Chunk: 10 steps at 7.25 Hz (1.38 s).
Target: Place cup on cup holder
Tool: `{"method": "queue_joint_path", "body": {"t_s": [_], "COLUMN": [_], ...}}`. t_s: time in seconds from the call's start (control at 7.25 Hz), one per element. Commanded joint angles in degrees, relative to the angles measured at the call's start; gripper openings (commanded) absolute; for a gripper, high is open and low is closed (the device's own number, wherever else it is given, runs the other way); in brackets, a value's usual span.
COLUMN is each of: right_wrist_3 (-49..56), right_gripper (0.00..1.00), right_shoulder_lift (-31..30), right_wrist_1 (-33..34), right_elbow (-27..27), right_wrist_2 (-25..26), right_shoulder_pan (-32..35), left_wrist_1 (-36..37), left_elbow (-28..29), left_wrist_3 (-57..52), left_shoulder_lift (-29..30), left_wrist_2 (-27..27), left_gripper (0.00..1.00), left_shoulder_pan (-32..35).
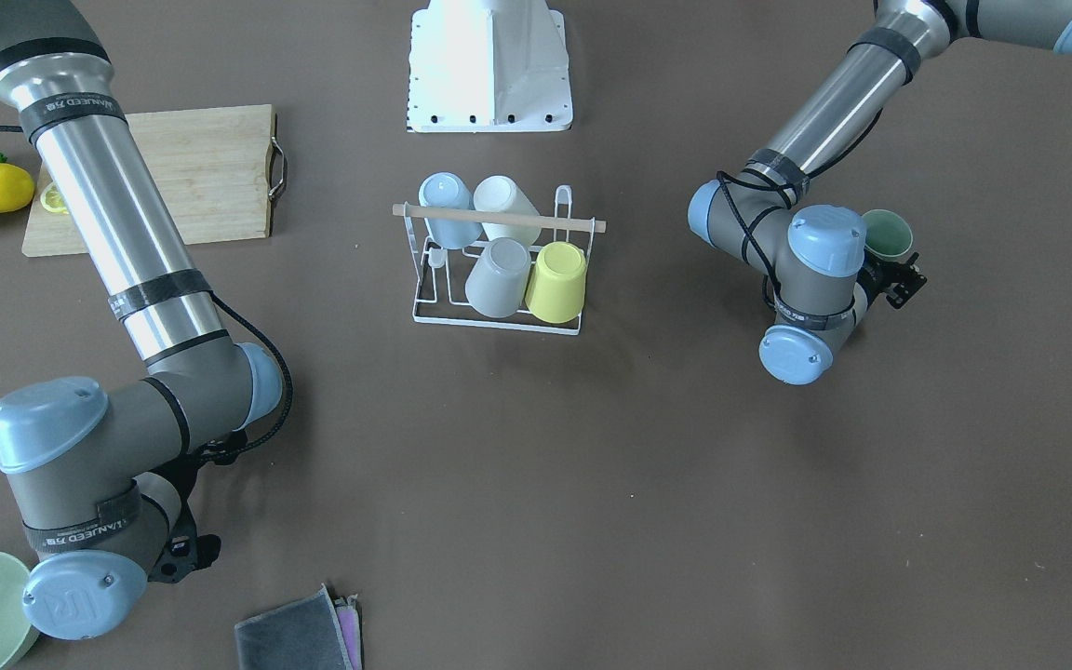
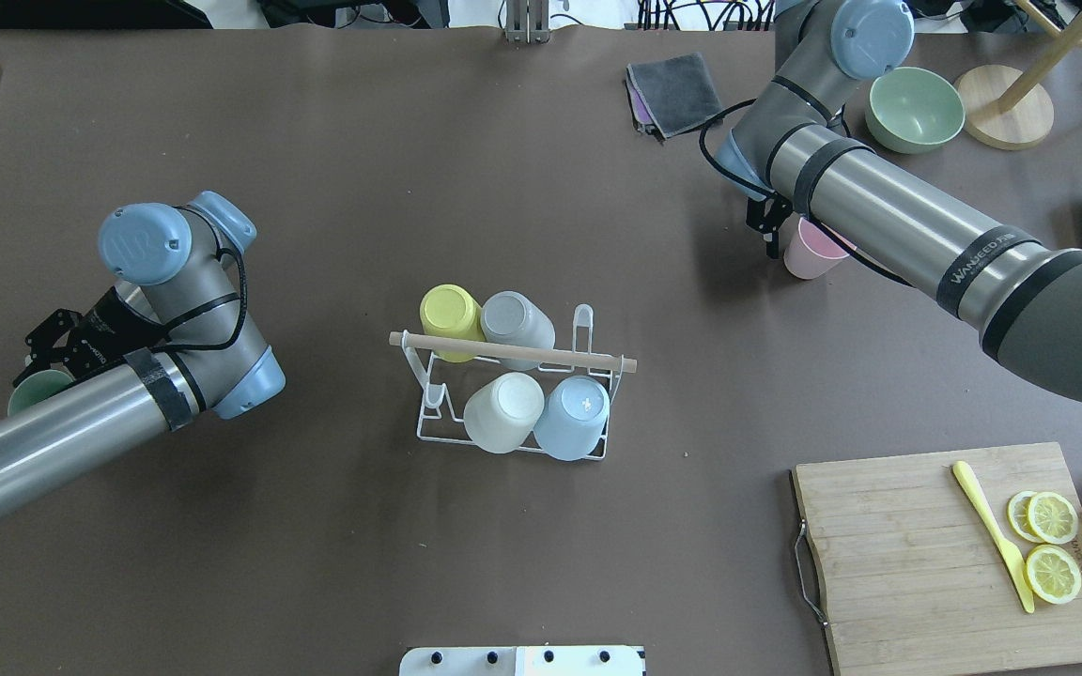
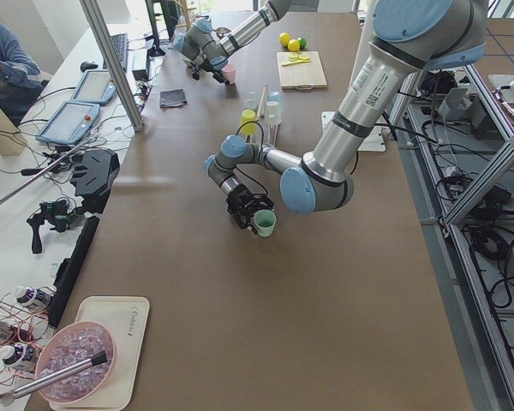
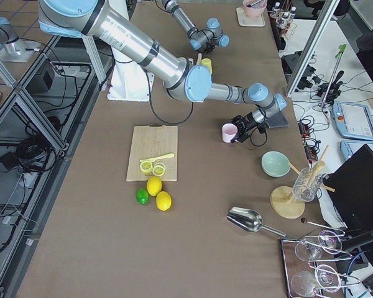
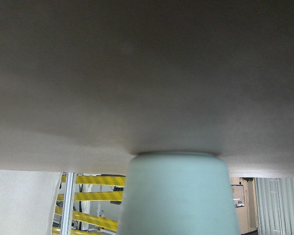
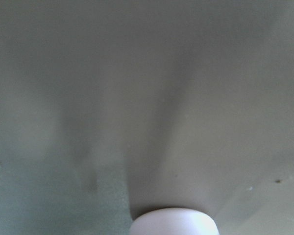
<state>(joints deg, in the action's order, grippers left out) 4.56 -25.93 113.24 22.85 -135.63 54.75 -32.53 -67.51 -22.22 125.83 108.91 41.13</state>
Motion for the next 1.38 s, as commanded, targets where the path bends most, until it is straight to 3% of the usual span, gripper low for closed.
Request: {"method": "queue_joint_path", "body": {"t_s": [0.0, 0.97, 1.1, 1.24], "right_wrist_3": [0.36, 0.63, 0.63, 0.63], "right_gripper": [1.00, 1.00, 0.91, 0.66], "right_shoulder_lift": [0.00, 0.00, 0.09, 0.09], "right_wrist_1": [0.05, 1.63, 1.63, 1.63], "right_elbow": [-0.26, -0.44, -0.53, -0.53], "right_wrist_2": [0.01, 0.54, 0.63, 0.63], "right_shoulder_pan": [-0.26, -0.35, -0.43, -0.52], "left_wrist_1": [0.45, 0.36, 0.28, 0.10], "left_elbow": [-0.08, -0.69, -1.04, -0.96], "left_wrist_3": [1.66, 1.40, 1.22, 1.22], "left_shoulder_lift": [-0.05, -1.37, -1.37, -1.37], "left_wrist_2": [-0.02, 0.16, 0.25, 0.25], "left_gripper": [0.98, 0.98, 0.98, 0.98], "left_shoulder_pan": [0.00, 0.00, 0.09, 0.09]}}
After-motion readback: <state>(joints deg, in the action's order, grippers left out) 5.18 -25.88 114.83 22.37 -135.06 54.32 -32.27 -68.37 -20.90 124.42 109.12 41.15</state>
